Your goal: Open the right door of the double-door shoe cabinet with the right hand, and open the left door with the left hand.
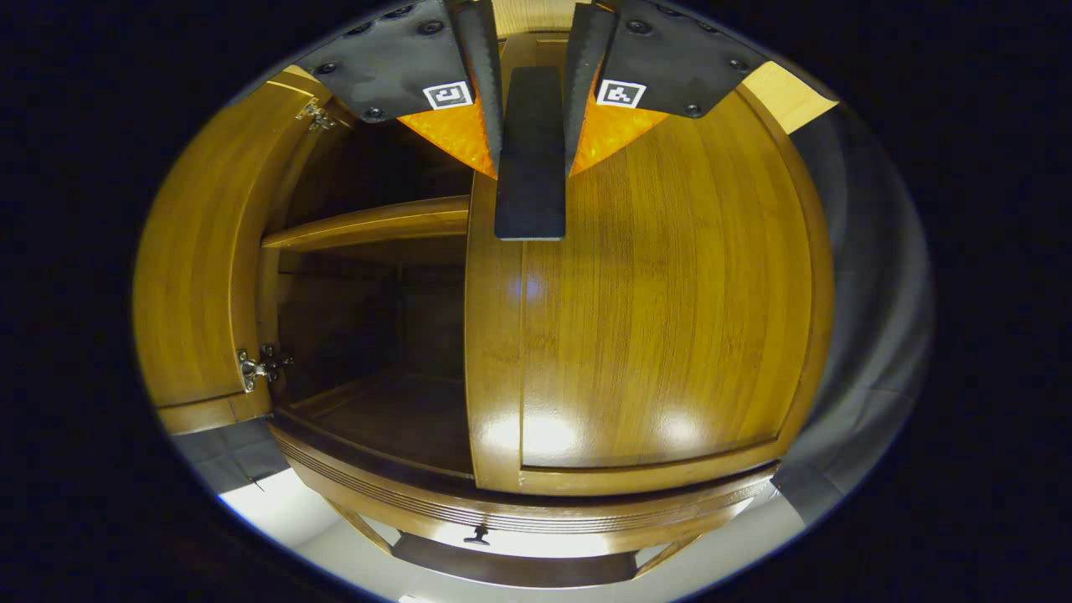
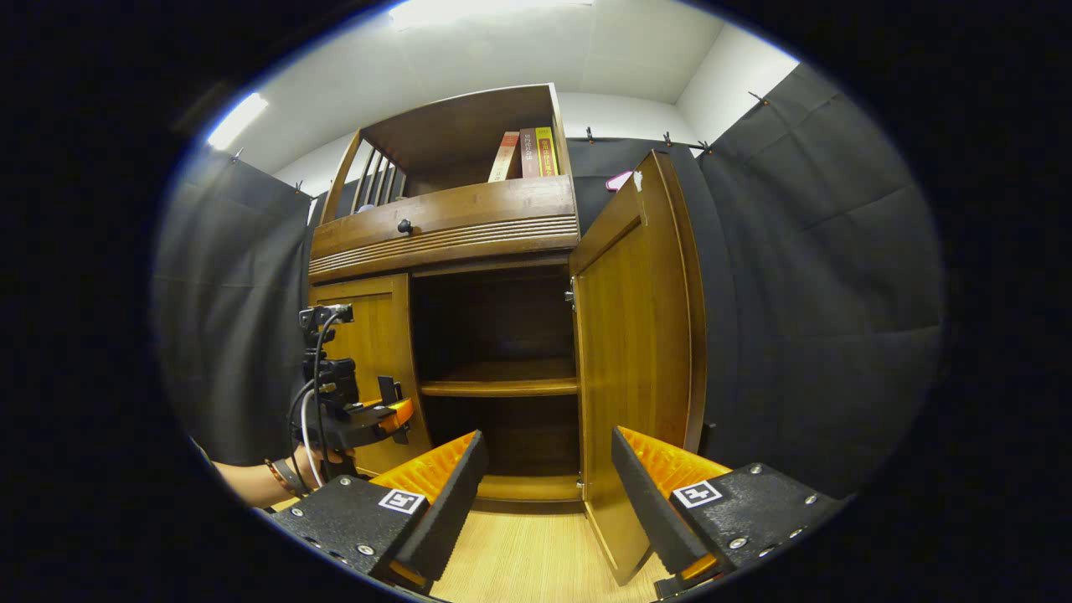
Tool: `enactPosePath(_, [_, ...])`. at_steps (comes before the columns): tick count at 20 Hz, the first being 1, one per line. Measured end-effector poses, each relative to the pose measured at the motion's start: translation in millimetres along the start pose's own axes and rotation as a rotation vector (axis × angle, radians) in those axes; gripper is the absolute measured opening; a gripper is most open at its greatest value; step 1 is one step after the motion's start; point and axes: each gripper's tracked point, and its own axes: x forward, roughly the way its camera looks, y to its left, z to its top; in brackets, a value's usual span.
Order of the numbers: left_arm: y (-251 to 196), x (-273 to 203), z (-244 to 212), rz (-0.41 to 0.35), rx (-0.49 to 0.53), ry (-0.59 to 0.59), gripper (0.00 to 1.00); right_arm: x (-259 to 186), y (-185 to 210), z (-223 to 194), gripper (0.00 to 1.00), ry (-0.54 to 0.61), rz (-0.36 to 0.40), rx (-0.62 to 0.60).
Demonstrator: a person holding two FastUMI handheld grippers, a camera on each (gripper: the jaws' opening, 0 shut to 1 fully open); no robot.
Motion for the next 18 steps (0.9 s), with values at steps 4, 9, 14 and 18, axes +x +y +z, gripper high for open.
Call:
enactPosePath(4, [-1.9, -0.3, -2.2, -0.001, -0.029, 0.012, 0.33, -3.4, 0.6, -7.1, 0.92, 0.008, -0.003, 0.007])
enactPosePath(9, [-1.2, -1.7, -2.2, -0.005, -0.026, 0.029, 0.34, -2.0, 12.4, -17.5, 0.92, 0.028, 0.019, 0.019])
enactPosePath(14, [1.8, -32.9, 0.4, 0.004, -0.021, 0.054, 0.33, -2.0, 26.0, -26.9, 0.92, 0.043, 0.035, 0.023])
enactPosePath(18, [11.7, -68.2, 2.2, 0.029, -0.019, 0.057, 0.34, -2.6, 30.0, -34.5, 0.92, 0.042, 0.028, 0.018])
